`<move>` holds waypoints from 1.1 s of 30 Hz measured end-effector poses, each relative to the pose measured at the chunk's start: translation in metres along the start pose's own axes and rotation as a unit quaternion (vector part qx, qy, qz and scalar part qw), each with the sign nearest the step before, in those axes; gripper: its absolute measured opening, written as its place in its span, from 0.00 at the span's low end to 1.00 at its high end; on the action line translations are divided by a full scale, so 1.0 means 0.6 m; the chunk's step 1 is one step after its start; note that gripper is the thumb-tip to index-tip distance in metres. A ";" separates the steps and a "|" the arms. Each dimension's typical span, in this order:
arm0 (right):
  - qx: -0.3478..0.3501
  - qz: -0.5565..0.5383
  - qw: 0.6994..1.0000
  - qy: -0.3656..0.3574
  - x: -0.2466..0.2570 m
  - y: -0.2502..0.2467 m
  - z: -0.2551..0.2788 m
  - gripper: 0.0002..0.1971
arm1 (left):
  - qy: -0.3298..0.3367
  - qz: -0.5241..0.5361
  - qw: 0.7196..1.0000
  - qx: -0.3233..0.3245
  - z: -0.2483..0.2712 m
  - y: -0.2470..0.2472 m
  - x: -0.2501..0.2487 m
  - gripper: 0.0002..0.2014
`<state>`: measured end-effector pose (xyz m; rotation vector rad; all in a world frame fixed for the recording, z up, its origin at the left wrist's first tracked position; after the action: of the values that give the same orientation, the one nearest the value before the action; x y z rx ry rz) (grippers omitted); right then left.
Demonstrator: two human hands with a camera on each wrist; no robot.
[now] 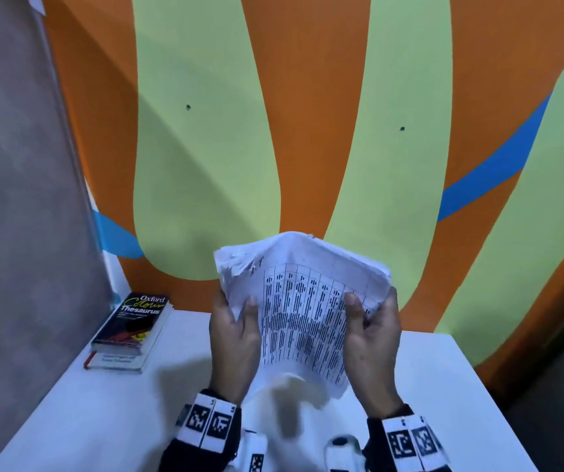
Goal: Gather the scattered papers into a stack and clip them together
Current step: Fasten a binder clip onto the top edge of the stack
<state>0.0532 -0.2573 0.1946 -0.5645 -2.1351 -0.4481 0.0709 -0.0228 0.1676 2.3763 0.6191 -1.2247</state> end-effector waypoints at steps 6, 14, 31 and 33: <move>0.010 0.057 0.997 0.059 -0.074 0.009 0.040 0.10 | -0.066 -0.066 0.995 0.041 0.036 0.003 0.092 0.21; 0.023 0.047 0.997 0.050 -0.092 0.019 0.053 0.16 | -0.099 -0.069 0.989 0.083 0.042 0.010 0.115 0.24; 0.188 -0.095 0.974 0.089 -0.068 0.247 0.137 0.09 | -0.169 -0.071 0.983 0.008 -0.040 -0.285 0.075 0.26; 0.233 -0.094 0.965 0.079 -0.054 0.310 0.161 0.10 | -0.148 -0.138 0.978 -0.046 -0.060 -0.337 0.059 0.24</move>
<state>0.1078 -0.0615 0.1346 -0.0554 -2.0502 -0.0777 0.0019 0.1699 0.1289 2.0250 0.9055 -1.5921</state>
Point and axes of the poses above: each hand's wrist, its own z-axis away from the middle knuckle, its own y-axis out of the palm, x = y × z, the point moved 10 cm from there along -z, towards the middle knuckle, and after that the axes turned 10 degrees about -x, right-handed, at the moved point
